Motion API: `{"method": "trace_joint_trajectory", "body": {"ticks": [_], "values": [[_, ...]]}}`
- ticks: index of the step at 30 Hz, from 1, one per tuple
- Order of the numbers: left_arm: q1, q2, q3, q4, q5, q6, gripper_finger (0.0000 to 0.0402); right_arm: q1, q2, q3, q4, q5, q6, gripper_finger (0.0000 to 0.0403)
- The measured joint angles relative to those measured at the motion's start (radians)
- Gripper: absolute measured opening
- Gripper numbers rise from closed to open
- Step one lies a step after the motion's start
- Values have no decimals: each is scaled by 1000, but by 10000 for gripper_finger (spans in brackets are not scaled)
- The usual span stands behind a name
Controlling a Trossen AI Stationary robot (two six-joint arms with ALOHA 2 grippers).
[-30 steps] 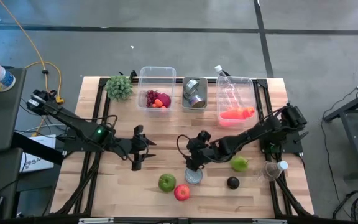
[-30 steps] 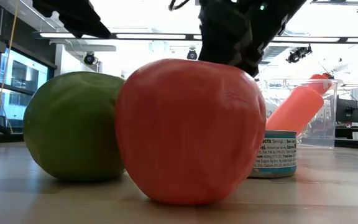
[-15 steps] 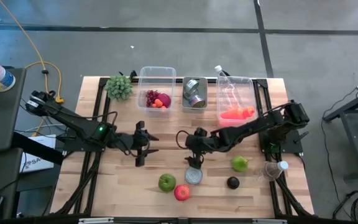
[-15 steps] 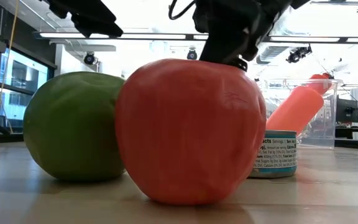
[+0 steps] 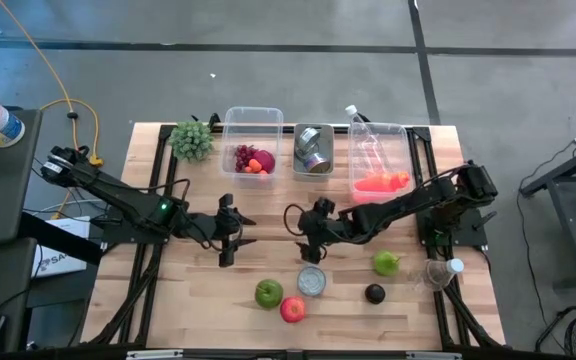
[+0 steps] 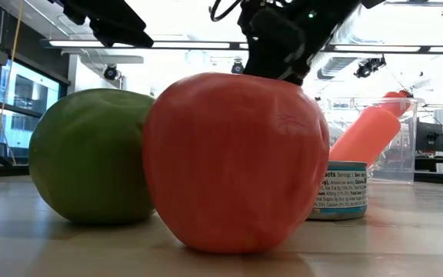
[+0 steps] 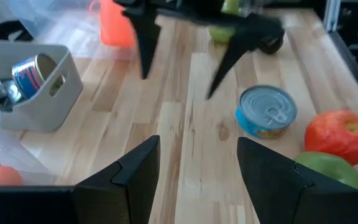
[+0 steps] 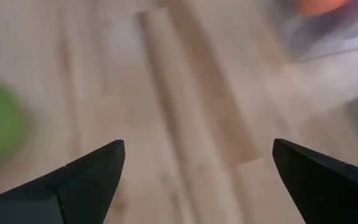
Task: Pick & Place Food Item
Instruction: Put the light blue tuna can into the white bin
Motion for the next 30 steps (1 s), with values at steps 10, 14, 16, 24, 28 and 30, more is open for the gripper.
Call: {"method": "trace_joint_trajectory", "body": {"ticks": [10, 14, 16, 24, 28, 30], "values": [[-18, 6, 0, -1, 20, -62, 205, 9, -10, 0, -204, -79, -158, 399], [-18, 6, 0, 1, 21, -65, 205, 13, -10, 0, -262, -94, -135, 399], [-18, 6, 0, 1, 21, -65, 205, 20, -10, 0, -263, -122, -137, 399], [-13, 6, 0, 2, 24, -38, 205, 64, -10, 0, -193, -187, -105, 399], [-13, 6, 0, 4, 24, -43, 205, 85, -5, 0, -162, -184, -54, 399], [-13, 6, 0, 5, 24, -43, 205, 95, 8, 0, -154, -182, -34, 399]]}}
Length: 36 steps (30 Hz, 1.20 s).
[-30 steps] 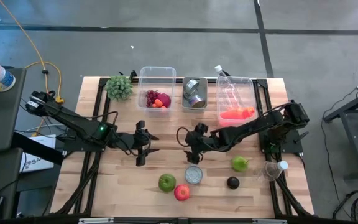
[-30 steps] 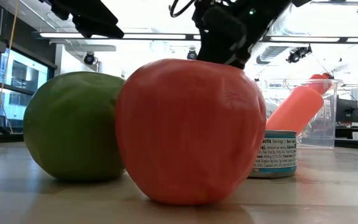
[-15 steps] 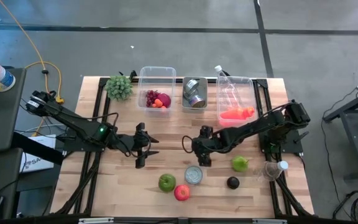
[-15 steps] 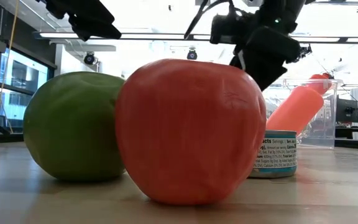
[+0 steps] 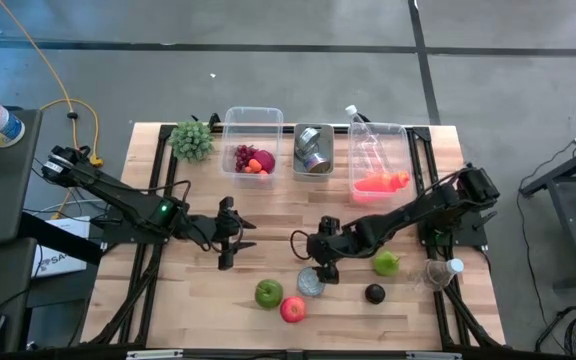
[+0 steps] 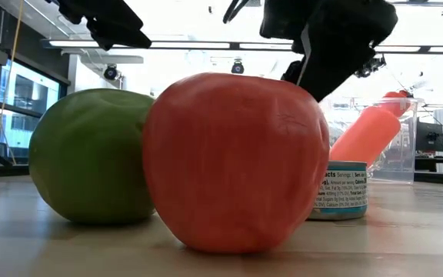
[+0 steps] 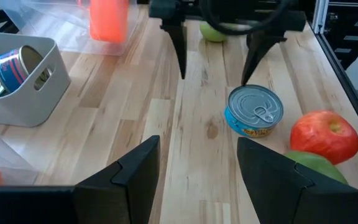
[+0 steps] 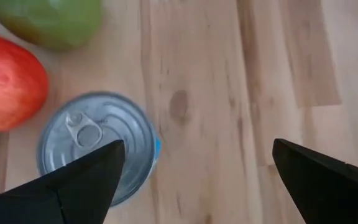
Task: Pick & Place Food Item
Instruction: Put the light blue tuna can into the white bin
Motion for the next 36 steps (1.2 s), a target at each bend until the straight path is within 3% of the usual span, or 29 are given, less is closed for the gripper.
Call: {"method": "trace_joint_trajectory", "body": {"ticks": [11, 16, 27, 36], "values": [[-6, 0, 0, 9, 34, -3, 205, 38, 71, 0, 57, 4, 57, 397], [-6, 0, 0, 14, 60, -3, 205, 39, 108, 0, 63, -29, 83, 367], [-6, 0, 0, 40, 60, 34, 205, 26, 122, 0, 67, -69, 133, 230], [-6, 0, 0, 46, 60, 33, 205, 8, 136, 3, 50, -135, 157, 55]]}}
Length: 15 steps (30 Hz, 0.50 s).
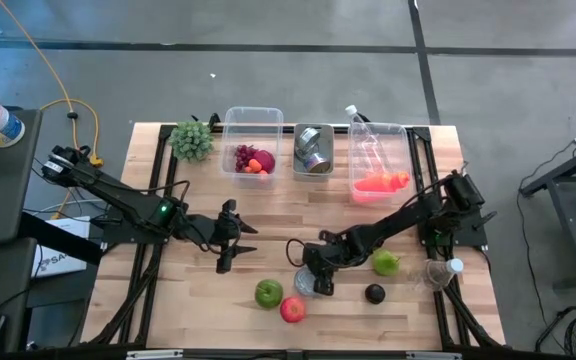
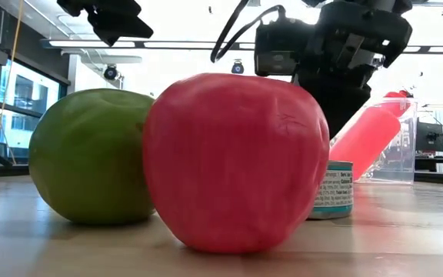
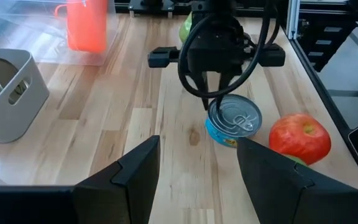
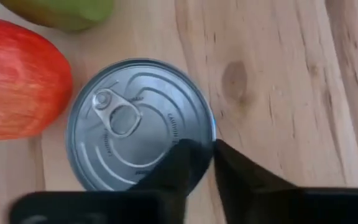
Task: Pick & Place Food Item
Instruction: Put the light blue tuna can into the white bin
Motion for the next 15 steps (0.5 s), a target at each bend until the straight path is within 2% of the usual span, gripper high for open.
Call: {"method": "trace_joint_trajectory", "body": {"ticks": [1, 3, 11, 15], "values": [[0, 0, 0, -1, 0, 0, 205, -5, 7, 1, 0, 1, 0, 32], [0, 0, 0, 2, 0, -3, 205, -7, 9, 2, 0, 0, 1, 11], [-3, 0, 0, 49, 0, -40, 205, -5, 6, 0, -13, 107, 11, 3], [-3, 0, 0, 91, 2, -40, 205, 9, 5, -2, -33, 220, 30, 3]]}}
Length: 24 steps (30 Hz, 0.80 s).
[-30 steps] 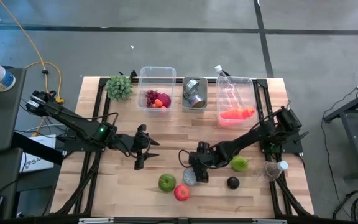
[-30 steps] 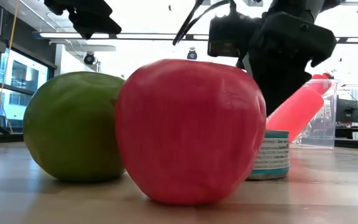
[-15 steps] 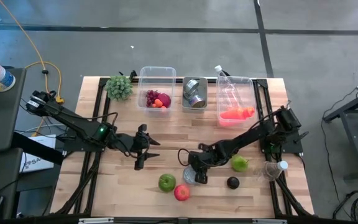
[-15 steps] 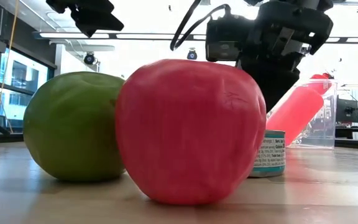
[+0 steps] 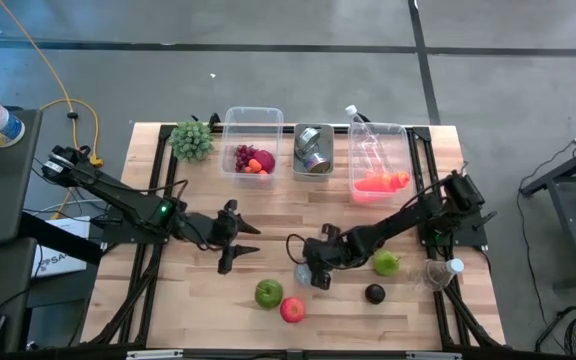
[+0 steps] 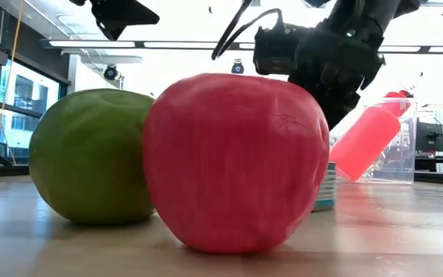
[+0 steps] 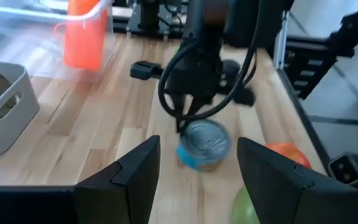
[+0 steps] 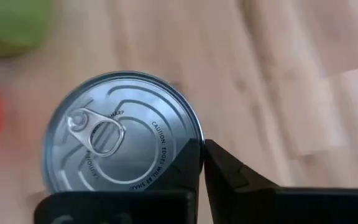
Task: Pick & Place Food Item
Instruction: Put the light blue tuna can into the white bin
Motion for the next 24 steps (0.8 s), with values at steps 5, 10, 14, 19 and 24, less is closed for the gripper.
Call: {"method": "trace_joint_trajectory", "body": {"ticks": [5, 10, 14, 19, 24], "values": [[-1, 0, 0, 66, 80, 13, 205, 26, 3, -2, -72, 217, 4, 2], [-1, 0, 0, 92, 114, 15, 205, 28, 6, -5, -113, 369, 21, 2], [-2, 0, 0, 92, 115, 15, 205, 28, 5, -5, -108, 416, 24, 2], [-2, 0, 0, 106, 116, 15, 205, 28, 5, -4, -103, 377, 3, 3], [-2, 0, 0, 124, 116, 15, 205, 28, 5, -3, -82, 287, -47, 3]]}}
